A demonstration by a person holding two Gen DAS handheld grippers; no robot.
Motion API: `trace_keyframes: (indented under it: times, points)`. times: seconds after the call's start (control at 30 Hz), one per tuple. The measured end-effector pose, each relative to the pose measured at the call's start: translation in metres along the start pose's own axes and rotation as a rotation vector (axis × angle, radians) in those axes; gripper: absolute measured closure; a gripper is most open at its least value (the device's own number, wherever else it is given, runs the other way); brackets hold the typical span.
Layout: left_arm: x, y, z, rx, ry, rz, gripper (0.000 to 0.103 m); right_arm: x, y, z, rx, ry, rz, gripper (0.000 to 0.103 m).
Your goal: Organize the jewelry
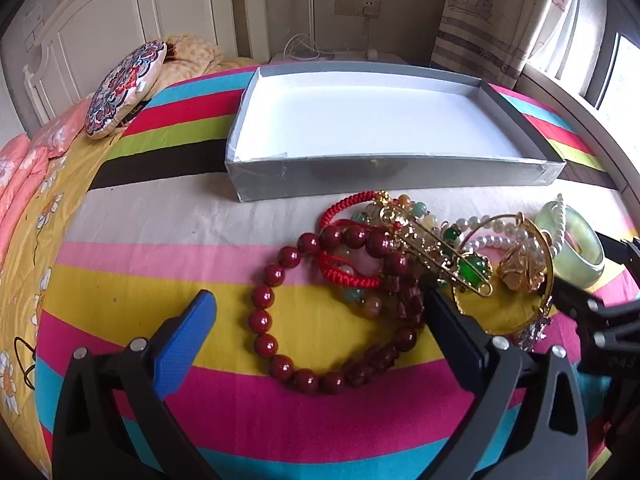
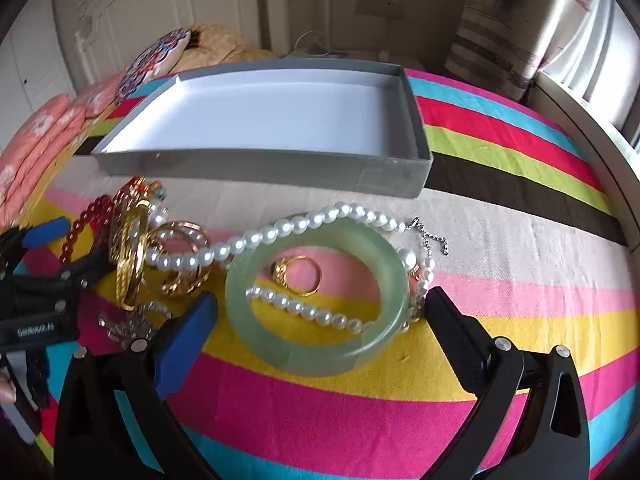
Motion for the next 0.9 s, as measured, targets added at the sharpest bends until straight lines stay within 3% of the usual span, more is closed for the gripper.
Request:
trace_keyframes:
  times: [0.07,0.13,0.3,0.43,0.63,0.9]
  points:
    - [-0.004,0.004,-0.005,-0.015,0.009,0.006,0.002,0.007,0.008,-0.012,0.008,-0.043,0.037,0.004]
    - [-0.004,0.013,-0.013,-0.001,0.017,-0.005,0.002,0.014,0.021,-0.03,0.045,-0.14,0.135,0.004]
    - [0.004,0.033,-0.073,0.24,0.034,0.0,0.002,0.002,0.044,-0.086,0.232,-0.176,0.147,0.004]
    - [0.009,0.047,-0.106,0.346,0.014,-0.017,0.002,-0.01,0.05,-0.121,0.36,-0.135,0.099,0.004]
    - [0.016,0.057,-0.126,0.404,-0.032,0.003,0.002,-0.018,0.053,-0.157,0.485,-0.058,0.088,0.004]
    - [0.018,0.058,-0.143,0.455,-0.047,-0.002,0.002,-0.012,0.056,-0.162,0.508,-0.06,0.11,0.004]
Point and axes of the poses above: each gripper's, at about its wrist camera, not at the fingertips, and z roughly the way its jaws point, x to its right, y to its underside, the point moved 3 cm from there along z, roughly the way its jaws point, and after that the axes turned 5 degrees about z, right-handed, at the moved point
